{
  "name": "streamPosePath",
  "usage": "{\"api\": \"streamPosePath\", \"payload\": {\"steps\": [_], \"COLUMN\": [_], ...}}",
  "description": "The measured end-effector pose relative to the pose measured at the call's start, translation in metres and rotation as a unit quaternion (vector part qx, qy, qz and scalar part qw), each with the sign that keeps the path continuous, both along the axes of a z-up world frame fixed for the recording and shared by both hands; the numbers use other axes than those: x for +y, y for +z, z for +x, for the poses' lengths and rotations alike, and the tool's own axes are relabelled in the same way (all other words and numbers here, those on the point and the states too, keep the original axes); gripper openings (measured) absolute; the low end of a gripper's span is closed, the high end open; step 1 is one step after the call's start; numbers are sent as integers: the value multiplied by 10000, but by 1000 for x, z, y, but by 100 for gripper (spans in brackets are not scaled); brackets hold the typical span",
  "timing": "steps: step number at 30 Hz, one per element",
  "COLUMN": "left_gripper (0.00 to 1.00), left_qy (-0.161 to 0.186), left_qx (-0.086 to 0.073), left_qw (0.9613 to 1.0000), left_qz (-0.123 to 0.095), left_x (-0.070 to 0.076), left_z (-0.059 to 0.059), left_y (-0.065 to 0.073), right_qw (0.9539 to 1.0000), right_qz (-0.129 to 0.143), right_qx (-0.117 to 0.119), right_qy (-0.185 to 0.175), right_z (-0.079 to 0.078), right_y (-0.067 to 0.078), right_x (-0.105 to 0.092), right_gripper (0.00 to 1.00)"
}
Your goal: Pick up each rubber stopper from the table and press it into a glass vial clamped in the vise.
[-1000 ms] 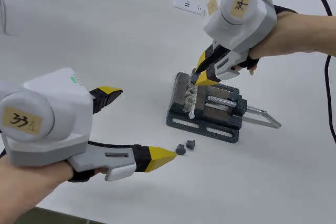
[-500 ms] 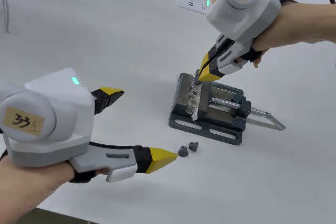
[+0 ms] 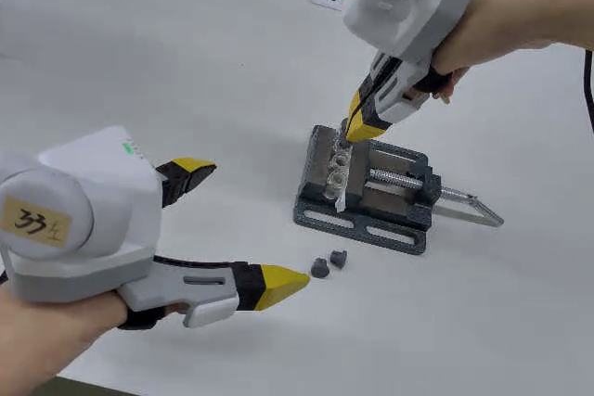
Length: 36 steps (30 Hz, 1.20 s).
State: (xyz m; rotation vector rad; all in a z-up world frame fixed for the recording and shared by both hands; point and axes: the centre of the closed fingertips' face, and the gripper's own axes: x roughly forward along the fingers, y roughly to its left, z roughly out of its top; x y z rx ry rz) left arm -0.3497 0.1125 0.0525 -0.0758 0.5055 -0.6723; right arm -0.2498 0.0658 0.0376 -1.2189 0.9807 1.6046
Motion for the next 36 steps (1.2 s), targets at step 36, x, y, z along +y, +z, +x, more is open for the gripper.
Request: {"api": "streamPosePath", "payload": {"steps": [36], "left_gripper": [87], "left_qy": [-44], "left_qx": [42], "left_qw": [9999], "left_qz": [-130], "left_x": [-9], "left_z": [12], "left_y": [-3], "right_qw": [9980], "right_qz": [-627], "right_qx": [-74], "right_qy": [-74], "right_z": [0], "right_y": [-5], "right_x": [5], "right_gripper": [0]}}
